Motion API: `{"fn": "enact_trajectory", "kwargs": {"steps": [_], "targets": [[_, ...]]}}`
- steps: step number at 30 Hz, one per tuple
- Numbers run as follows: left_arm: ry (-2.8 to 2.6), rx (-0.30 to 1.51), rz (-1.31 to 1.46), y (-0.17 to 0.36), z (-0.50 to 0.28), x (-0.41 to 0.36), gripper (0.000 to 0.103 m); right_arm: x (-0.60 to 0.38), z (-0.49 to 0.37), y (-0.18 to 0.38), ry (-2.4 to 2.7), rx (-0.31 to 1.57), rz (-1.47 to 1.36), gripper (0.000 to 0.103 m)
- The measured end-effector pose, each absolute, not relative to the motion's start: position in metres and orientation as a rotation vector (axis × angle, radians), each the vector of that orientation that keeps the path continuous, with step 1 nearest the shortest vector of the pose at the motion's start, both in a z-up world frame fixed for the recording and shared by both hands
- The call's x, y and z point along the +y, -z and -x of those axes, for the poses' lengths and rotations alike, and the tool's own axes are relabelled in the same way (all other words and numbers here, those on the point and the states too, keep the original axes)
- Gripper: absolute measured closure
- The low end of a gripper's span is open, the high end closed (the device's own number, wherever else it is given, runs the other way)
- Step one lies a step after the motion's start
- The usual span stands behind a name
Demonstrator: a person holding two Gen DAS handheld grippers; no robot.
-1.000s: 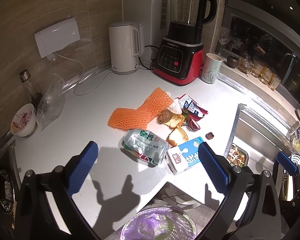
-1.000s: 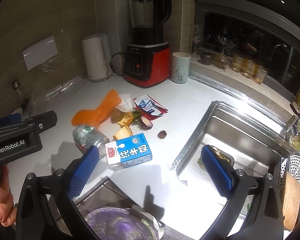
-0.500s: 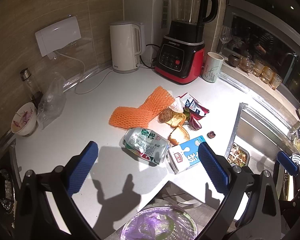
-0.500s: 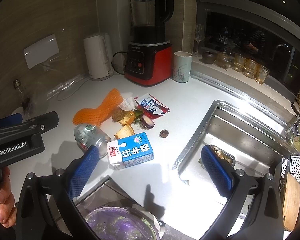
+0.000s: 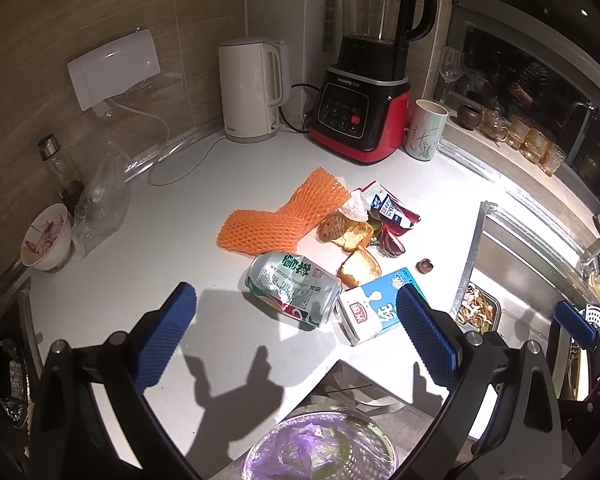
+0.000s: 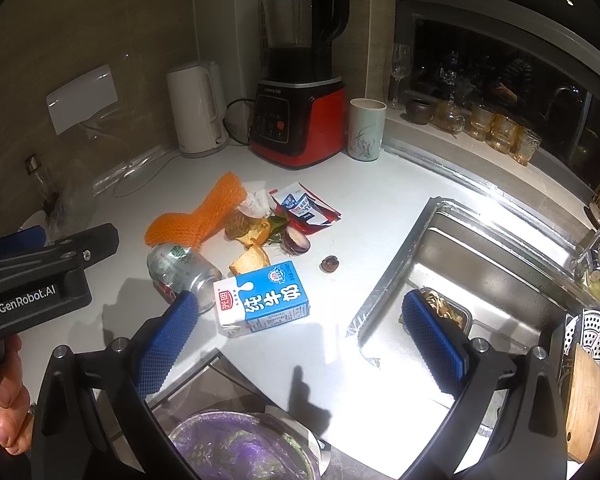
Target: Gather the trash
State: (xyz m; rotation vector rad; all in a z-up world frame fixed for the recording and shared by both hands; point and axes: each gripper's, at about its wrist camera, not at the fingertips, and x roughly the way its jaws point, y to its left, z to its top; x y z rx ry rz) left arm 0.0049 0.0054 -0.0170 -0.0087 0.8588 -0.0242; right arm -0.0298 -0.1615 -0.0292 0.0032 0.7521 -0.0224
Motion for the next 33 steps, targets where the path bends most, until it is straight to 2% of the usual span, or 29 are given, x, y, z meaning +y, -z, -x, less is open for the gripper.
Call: {"fn": "enact_trajectory", "kwargs": {"steps": [24, 33], "targets": [[0.027, 0.883, 0.023, 0.029, -0.014, 0.016, 0.007, -0.157, 0.021, 0.037, 0.008, 0.781, 0.007, 0.002], [0.046, 0.887, -0.037, 0.059, -0.024, 0.037, 0.007, -0.157, 0.011, 0.056, 0.005, 0.815, 0.022, 0.002]]}}
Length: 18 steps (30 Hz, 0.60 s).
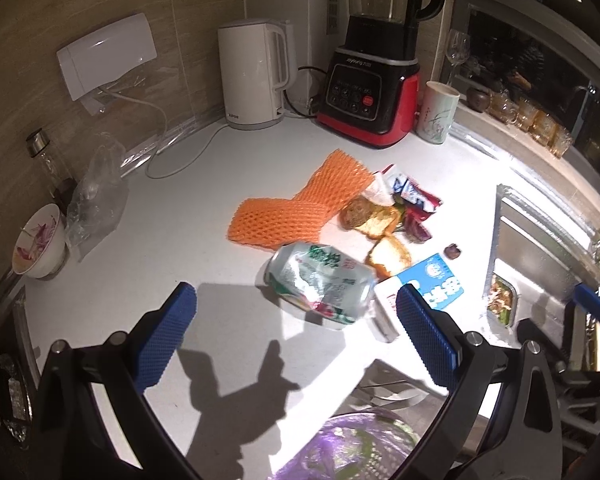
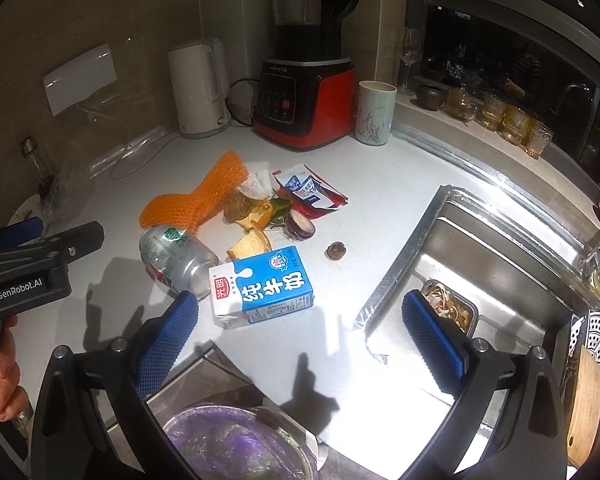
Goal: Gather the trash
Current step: 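Grasp the green soda can with the left gripper while the right gripper grasps the milk carton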
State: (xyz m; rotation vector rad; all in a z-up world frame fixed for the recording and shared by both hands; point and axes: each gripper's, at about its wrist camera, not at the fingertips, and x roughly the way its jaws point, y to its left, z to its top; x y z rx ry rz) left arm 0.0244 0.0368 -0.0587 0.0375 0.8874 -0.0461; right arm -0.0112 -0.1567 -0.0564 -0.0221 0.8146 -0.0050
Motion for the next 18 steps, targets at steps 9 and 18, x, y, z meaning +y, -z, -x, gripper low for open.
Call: {"fn": "enact_trajectory", "kwargs": {"steps": [9, 18], "targets": [[0.151, 1.010, -0.016, 0.115, -0.060, 0.056, 0.007, -0.157, -0.011, 0.092, 0.008, 0.874, 0.029, 0.002], [-0.017, 1.204, 0.296, 0.155, -0.117, 0.060, 0.007, -0.172, -0.030, 0.121, 0.011, 0.922, -0.054, 0.002]]}}
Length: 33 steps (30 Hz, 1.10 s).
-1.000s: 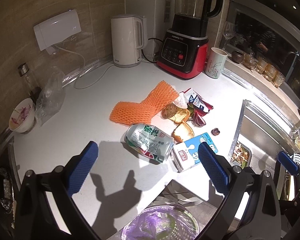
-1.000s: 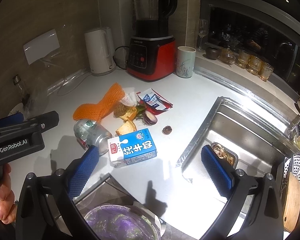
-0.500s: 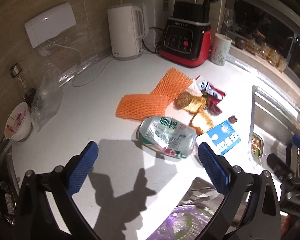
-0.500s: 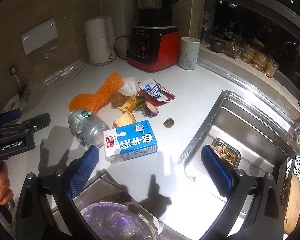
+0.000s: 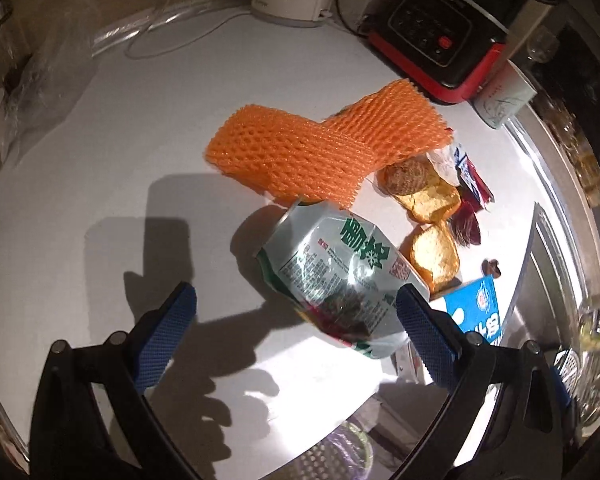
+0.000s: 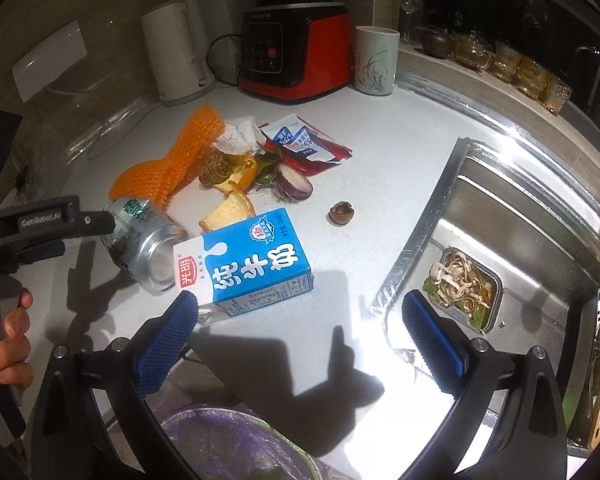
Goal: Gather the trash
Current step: 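Grasp the green soda can with the left gripper while the right gripper grasps the milk carton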
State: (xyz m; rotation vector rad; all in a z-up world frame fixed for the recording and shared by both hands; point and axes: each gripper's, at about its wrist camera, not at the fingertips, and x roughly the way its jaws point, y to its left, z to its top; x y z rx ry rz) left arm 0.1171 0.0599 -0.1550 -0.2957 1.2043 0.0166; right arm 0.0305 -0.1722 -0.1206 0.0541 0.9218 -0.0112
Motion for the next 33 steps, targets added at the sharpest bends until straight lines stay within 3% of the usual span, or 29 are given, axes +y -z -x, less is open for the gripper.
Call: {"fn": "enact_trajectory", "kwargs": {"steps": [14, 17, 25, 27, 33], "targets": [[-0.201, 1.348, 0.502, 0.204, -0.158, 0.035, 0.008, -0.195, -0.058, 0.130, -0.038, 0.929, -0.068, 0.002], [-0.199, 1.353, 0.530, 0.210, -0.157, 0.034, 0.018, -0.202, -0.060, 0.132, -0.049, 0.935, -0.074, 0.002], [-0.154, 1.335, 0.541, 0.205, -0.154, 0.039, 0.033, -0.207, -0.066, 0.130, -0.119, 0.935, -0.055, 0.002], [-0.145, 1.313, 0.517, 0.199, -0.154, 0.040, 0.043, -0.201, -0.069, 0.128, -0.155, 0.930, 0.002, 0.002], [-0.105, 1.295, 0.481, 0.193, -0.152, 0.041, 0.044, -0.181, -0.081, 0.127, -0.207, 0.967, 0.152, 0.002]]}}
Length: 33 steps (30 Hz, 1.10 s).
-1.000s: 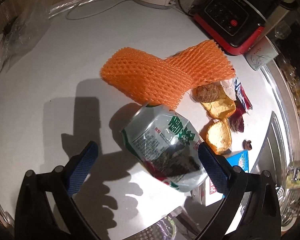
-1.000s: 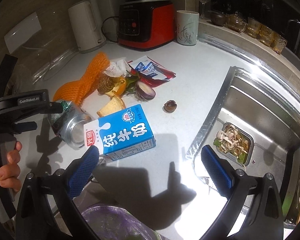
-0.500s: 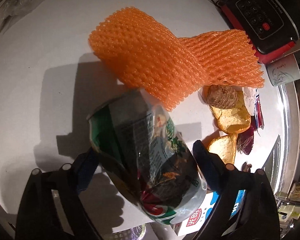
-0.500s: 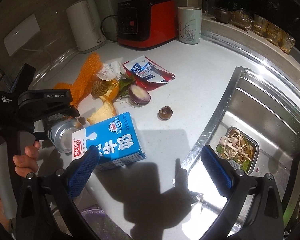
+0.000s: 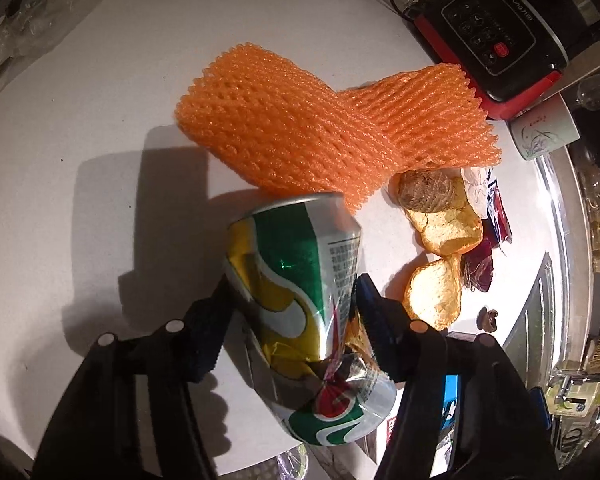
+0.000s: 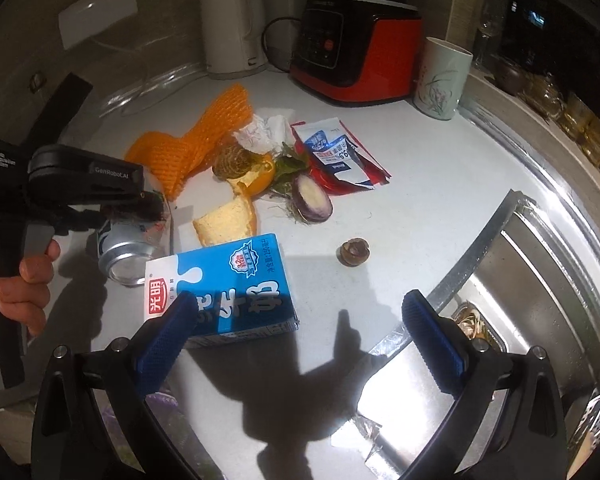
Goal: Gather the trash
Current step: 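Grasp the green soda can with the left gripper while the right gripper grasps the milk carton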
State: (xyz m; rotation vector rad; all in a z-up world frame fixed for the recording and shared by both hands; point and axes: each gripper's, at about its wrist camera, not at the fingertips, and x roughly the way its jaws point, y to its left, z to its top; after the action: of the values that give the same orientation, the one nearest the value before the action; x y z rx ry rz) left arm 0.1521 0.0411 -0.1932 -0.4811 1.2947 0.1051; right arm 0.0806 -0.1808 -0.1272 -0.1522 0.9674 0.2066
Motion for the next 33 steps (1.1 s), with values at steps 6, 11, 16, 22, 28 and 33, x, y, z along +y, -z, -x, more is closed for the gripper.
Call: {"fn": "enact_trajectory", "kwargs": {"steps": [6, 11, 16, 22, 28, 33], "targets": [[-0.036, 1.268, 0.414, 0.187, -0.146, 0.043, 0.045, -0.186, -0.079, 0.136, -0.090, 1.069, -0.158, 0.002], [0.058, 1.233, 0.366, 0.177, -0.146, 0.052, 0.045, -0.173, -0.074, 0.155, 0.065, 1.119, -0.344, 0.002], [0.128, 1.192, 0.292, 0.168, -0.147, 0.065, 0.045, -0.158, -0.076, 0.167, 0.189, 1.101, -0.526, 0.002], [0.193, 1.196, 0.299, 0.175, -0.149, 0.086, 0.045, -0.151, -0.087, 0.187, 0.288, 1.109, -0.665, 0.002], [0.245, 1.175, 0.303, 0.177, -0.145, 0.102, 0.046, -0.146, -0.093, 0.188, 0.236, 1.059, -0.662, 0.020], [0.279, 1.142, 0.313, 0.174, -0.143, 0.112, 0.046, -0.146, -0.088, 0.180, 0.192, 1.022, -0.631, 0.027]]}}
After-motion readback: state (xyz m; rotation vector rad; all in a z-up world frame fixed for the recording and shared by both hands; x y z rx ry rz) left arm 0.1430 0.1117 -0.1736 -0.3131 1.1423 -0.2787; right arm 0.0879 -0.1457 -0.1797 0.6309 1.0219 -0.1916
